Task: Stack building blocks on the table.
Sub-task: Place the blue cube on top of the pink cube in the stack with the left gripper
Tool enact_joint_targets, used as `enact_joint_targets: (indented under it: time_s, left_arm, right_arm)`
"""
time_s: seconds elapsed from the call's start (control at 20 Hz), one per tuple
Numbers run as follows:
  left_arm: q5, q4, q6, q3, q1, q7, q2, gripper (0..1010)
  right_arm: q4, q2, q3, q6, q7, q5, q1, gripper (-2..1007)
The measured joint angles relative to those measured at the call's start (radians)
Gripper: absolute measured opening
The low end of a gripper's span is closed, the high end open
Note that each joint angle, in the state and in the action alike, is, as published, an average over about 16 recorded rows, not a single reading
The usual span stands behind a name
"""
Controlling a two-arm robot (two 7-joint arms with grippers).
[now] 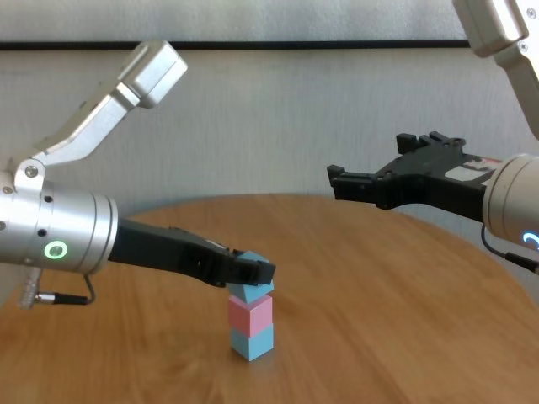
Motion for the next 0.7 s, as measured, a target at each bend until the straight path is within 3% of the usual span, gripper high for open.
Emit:
enact_joint_targets:
  time_s: [0.7]
  left_arm:
    - [-0.016,0.023,0.0,0.034,-0.021,0.024,0.008,399]
  right_arm:
    - [0.0,0.0,0.0,0.0,0.0,0.0,0.0,1005]
